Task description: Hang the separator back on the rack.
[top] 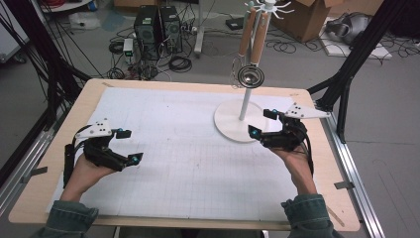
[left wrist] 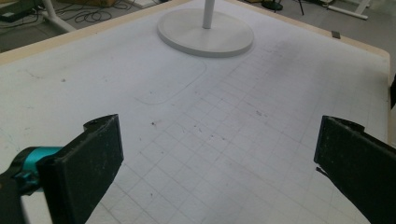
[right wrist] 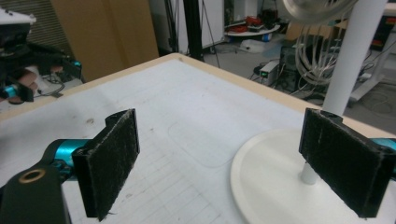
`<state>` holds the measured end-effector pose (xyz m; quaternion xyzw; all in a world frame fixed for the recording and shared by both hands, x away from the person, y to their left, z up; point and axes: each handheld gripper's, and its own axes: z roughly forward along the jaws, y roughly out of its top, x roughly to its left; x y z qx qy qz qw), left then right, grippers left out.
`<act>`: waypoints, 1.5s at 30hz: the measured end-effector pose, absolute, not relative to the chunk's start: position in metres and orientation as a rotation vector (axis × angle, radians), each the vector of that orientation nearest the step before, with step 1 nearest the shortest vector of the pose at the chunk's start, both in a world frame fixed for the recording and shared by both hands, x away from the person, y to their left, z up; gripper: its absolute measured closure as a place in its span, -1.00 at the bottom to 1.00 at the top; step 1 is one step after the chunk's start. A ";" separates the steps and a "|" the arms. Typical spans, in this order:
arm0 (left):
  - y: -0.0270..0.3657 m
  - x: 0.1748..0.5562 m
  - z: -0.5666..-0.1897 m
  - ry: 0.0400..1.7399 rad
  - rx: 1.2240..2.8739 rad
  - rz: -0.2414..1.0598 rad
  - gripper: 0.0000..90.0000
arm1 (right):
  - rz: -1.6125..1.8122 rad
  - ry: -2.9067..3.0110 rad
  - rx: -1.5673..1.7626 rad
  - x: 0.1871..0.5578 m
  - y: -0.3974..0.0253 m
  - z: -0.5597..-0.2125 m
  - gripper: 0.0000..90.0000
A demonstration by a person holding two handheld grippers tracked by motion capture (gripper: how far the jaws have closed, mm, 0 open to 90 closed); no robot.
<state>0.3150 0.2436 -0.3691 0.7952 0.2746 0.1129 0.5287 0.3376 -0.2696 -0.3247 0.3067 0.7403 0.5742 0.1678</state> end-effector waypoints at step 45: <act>0.250 0.306 -0.399 0.720 1.908 0.304 -0.96 | 1.484 2.125 0.991 0.287 -0.285 -0.405 -1.00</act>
